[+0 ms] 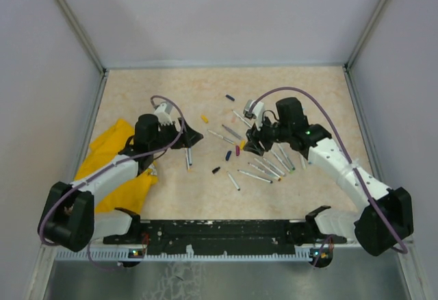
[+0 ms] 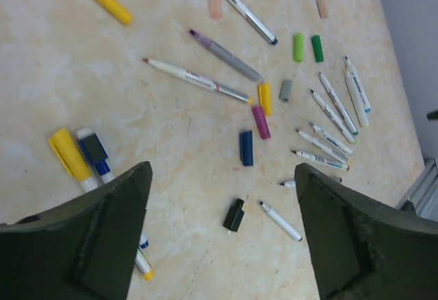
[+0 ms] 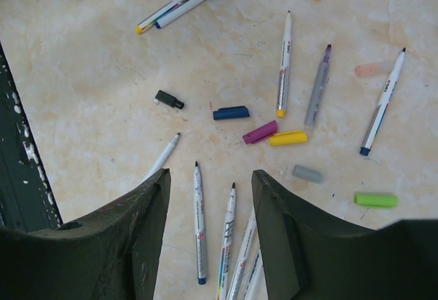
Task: Open the pen caps
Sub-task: Pick up the pen from the center of the board.
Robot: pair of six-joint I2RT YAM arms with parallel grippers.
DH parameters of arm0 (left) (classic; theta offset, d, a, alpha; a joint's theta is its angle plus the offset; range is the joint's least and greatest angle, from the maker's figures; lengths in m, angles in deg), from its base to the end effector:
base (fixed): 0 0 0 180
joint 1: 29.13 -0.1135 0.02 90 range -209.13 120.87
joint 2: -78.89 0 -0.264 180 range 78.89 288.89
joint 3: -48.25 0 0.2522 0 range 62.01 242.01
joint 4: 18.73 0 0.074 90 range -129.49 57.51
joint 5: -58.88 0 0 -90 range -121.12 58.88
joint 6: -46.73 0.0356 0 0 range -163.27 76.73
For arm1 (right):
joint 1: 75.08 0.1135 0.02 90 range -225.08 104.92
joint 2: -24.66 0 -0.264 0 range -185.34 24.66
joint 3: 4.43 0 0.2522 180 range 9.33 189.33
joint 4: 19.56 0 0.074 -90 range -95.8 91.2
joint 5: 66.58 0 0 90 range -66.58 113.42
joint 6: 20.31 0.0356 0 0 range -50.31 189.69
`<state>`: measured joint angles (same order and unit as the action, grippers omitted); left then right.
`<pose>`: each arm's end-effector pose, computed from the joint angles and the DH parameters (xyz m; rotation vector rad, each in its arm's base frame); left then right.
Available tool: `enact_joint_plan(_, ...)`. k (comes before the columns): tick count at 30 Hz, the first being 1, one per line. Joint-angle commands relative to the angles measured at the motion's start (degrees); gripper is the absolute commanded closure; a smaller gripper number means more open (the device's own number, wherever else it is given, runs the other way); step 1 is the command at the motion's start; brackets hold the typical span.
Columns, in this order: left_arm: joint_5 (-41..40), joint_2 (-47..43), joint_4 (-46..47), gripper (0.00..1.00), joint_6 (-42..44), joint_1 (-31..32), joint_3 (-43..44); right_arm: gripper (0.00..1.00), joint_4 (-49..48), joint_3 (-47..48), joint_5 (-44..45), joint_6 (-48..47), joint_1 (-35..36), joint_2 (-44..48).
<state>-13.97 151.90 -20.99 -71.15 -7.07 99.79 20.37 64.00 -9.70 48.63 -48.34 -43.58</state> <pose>0.2523 -0.1136 0.2302 0.0979 2.0668 -0.8489 0.2182 0.1317 0.2932 -1.1728 1.8885 0.7050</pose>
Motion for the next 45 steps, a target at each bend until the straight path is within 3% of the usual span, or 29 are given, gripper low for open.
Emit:
enact_joint_plan(1, 7.01, -6.0, 12.26, 0.06, -5.33, -0.45, -9.35, 0.48, -1.9, -0.27, -1.61, -1.35, -0.64, 1.81)
enact_joint_plan(5, 8.07, -10.84, 15.53, 0.01, -7.09, -0.6, -14.84, 0.48, -1.82, -0.34, -2.17, -1.36, -0.57, 1.81)
enact_joint_plan(9, 5.39, -15.14, 6.45, 0.01, -4.1, -0.59, -14.24, 0.48, -1.81, -0.27, -2.56, -1.35, -0.59, 1.53)
enact_joint_plan(12, -0.97, -16.84, -4.21, 0.0, -1.94, 0.15, -11.74, 0.48, -1.75, -0.31, -2.65, -1.44, -0.64, 1.37)
enact_joint_plan(15, -5.62, -17.45, -7.81, 0.0, -1.51, 1.79, -11.67, 0.48, -1.75, -0.31, -2.9, -1.44, -0.64, 1.11)
enact_joint_plan(23, -24.89, -12.25, -17.96, 0.01, 1.41, 14.66, -4.4, 0.48, -1.6, -0.32, -2.88, -1.55, -0.64, 0.3)
enact_joint_plan(45, -26.56, -6.48, -18.4, 0.08, 3.88, 15.11, -3.62, 0.48, -1.51, -0.47, -3.34, -1.62, -0.64, 0.26)
